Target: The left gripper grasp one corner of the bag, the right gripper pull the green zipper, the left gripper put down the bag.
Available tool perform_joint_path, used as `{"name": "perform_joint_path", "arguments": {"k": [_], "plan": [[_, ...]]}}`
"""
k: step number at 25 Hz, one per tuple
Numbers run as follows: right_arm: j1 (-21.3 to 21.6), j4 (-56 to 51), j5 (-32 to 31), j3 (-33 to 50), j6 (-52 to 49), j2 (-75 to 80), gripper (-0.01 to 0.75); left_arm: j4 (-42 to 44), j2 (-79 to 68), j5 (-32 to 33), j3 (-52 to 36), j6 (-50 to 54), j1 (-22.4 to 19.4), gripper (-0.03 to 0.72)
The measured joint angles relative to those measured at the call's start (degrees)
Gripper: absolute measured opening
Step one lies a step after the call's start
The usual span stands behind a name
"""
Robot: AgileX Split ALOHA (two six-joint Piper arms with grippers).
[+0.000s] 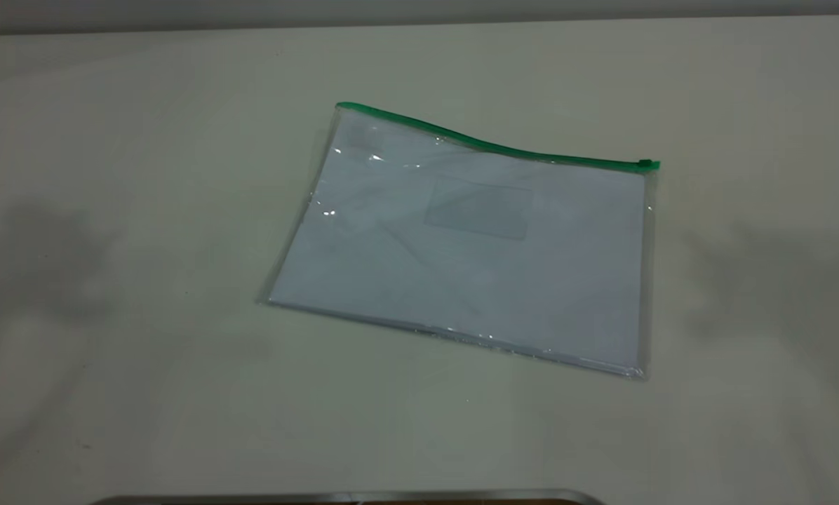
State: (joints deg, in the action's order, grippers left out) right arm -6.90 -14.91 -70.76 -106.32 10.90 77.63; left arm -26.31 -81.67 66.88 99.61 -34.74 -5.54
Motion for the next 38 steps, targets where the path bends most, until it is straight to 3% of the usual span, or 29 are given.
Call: {"name": "perform_joint_path", "arguments": {"k": [5,8,18,23,30,38], "plan": [[0.0,1.7,0.0,16.9,-5.4,-11.0,0.403,10.5,5.2,0.0,-3.4,10.3,0.0,0.450],[0.0,5.0,0.0,28.5,-8.3,-16.8,0.402,14.7,8.1,0.0,-9.8,14.1,0.0,0.450],[0.0,23.2,0.0,61.9,-21.2,-34.4,0.402,17.7,15.2,0.0,-46.4,20.8,0.0,0.450],[0.0,25.2,1.4,75.7,-23.1,-42.6,0.402,19.1,19.4,-1.0,-60.1,22.3,0.0,0.450],[0.0,24.6,6.3,78.3,-24.3,-49.7,0.402,19.2,29.1,-6.5,-69.2,22.3,0.0,0.450],[0.0,23.5,6.4,78.6,-23.8,-49.9,0.402,19.6,45.9,-4.3,-71.6,26.6,0.0,0.450]]}}
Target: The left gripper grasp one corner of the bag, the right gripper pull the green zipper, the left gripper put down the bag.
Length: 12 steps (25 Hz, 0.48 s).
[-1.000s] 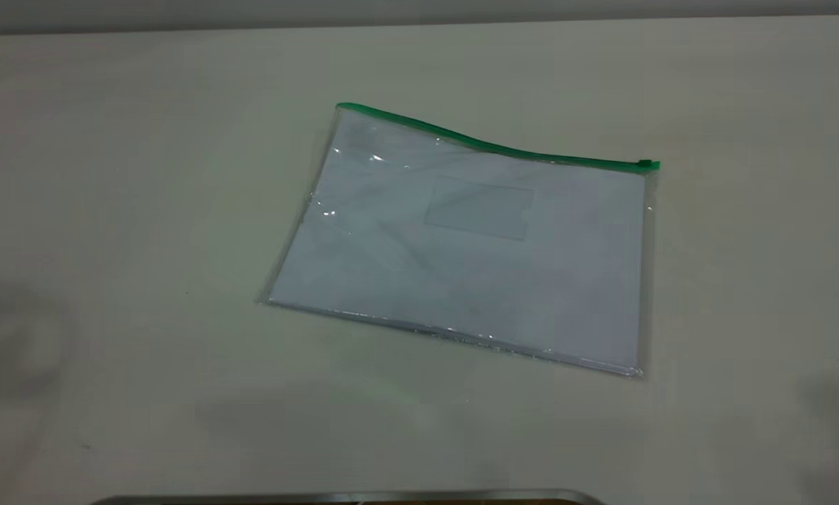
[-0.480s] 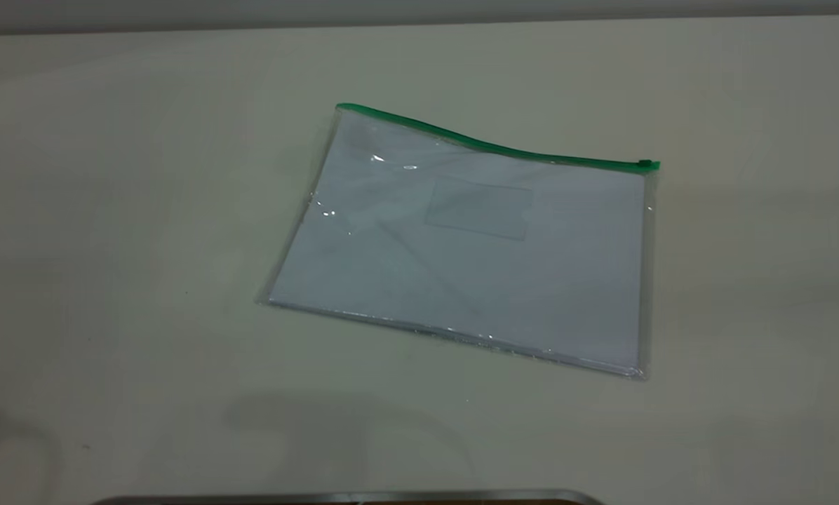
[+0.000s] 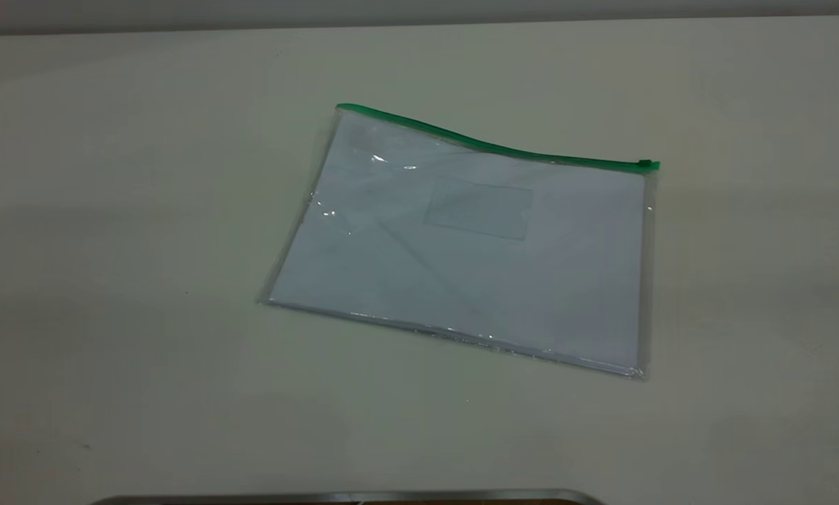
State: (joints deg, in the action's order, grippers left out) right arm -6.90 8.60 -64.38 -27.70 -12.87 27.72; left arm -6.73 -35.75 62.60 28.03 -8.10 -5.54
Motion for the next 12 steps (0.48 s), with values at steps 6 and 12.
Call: {"name": "perform_joint_path", "arguments": {"k": [6,12], "plan": [[0.0,-0.1,0.1,0.0,0.1,0.0,0.402,0.4,14.9,0.9,-0.1,1.4,0.0,0.450],[0.0,-0.1,0.1,0.0,0.1,0.0,0.402,0.2,28.8,1.6,-0.1,1.4,0.0,0.450]]}}
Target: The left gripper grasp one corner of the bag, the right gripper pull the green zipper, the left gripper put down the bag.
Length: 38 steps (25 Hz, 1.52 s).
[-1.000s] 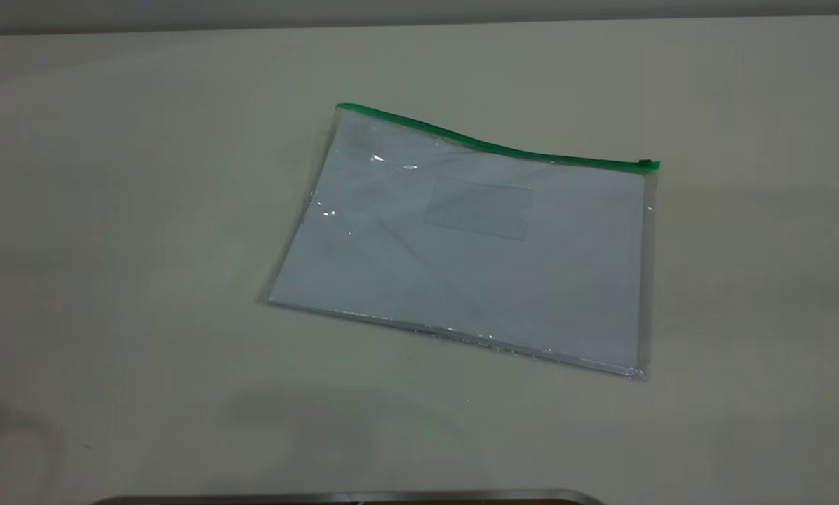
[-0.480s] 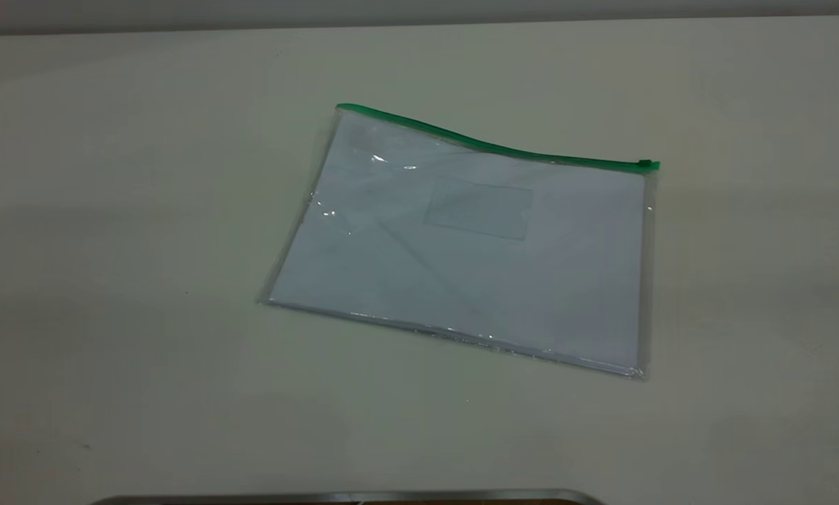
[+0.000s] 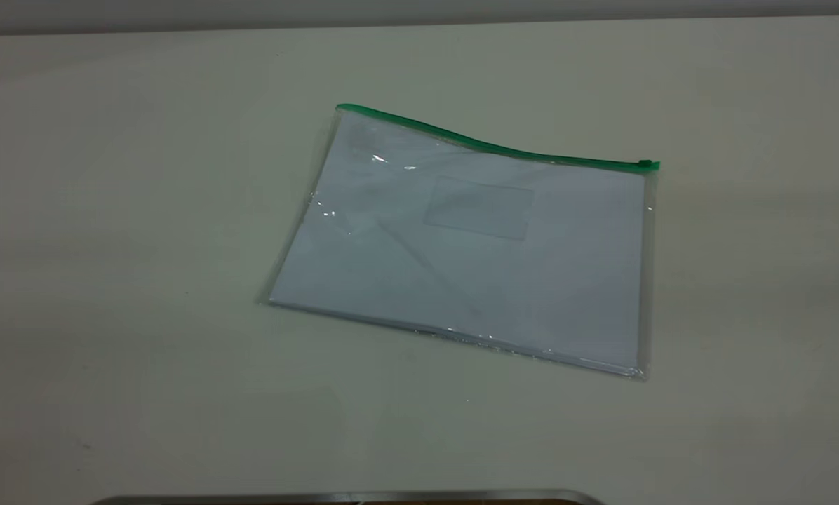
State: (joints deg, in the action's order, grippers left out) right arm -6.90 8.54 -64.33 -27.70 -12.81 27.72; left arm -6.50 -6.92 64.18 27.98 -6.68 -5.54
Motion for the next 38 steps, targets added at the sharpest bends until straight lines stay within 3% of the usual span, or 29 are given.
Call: {"name": "perform_joint_path", "arguments": {"k": [7,12,17,38], "plan": [[0.2,0.0,0.1,0.0,0.1,-2.8,0.402,-0.1,8.0,1.1,0.0,0.3,0.0,0.450],[2.5,-0.1,0.0,0.0,0.1,-14.6,0.402,-0.1,8.0,1.2,0.0,0.3,0.3,0.450],[2.6,-0.1,-1.0,0.0,0.1,-28.0,0.402,-0.1,8.0,1.3,0.0,0.3,3.7,0.450],[3.0,-0.1,-1.8,-0.1,0.1,-28.6,0.402,-0.1,8.0,1.4,0.0,0.3,4.6,0.450]]}}
